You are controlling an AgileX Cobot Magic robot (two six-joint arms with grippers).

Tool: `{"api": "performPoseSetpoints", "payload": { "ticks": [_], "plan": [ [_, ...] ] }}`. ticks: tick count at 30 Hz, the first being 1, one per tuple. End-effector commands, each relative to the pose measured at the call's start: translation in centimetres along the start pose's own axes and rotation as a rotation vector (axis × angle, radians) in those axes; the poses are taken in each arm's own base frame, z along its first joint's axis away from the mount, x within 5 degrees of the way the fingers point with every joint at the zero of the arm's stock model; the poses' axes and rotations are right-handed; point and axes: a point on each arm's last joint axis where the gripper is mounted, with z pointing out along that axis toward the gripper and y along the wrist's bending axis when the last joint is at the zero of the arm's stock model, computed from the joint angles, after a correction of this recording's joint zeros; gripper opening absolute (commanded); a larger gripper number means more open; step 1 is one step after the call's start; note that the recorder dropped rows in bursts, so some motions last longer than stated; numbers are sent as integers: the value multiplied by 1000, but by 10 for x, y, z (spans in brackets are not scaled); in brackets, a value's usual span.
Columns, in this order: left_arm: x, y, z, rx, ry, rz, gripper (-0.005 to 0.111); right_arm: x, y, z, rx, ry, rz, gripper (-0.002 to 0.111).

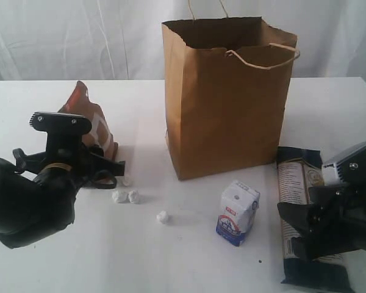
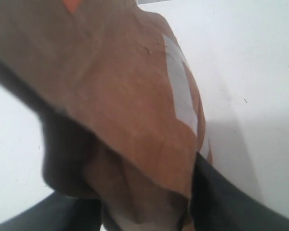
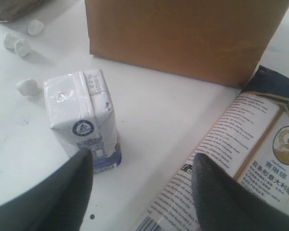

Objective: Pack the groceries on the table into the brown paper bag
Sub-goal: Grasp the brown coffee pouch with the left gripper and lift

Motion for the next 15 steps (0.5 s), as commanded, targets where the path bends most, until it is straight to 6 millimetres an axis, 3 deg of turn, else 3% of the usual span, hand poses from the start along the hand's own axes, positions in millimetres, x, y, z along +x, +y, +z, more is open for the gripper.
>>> {"api": "performPoseSetpoints", "payload": {
  "ticks": [1, 8, 15],
  "plan": [
    [-16, 5, -8, -5, -49, -47, 0, 0, -2, 0, 6, -1, 18, 56],
    [-41, 9, -21, 20, -134, -16, 0, 0, -2, 0, 6, -1, 18, 56],
    [-54, 10, -31, 52, -153, 26, 0, 0, -2, 0, 6, -1, 18, 56]
  ]
}}
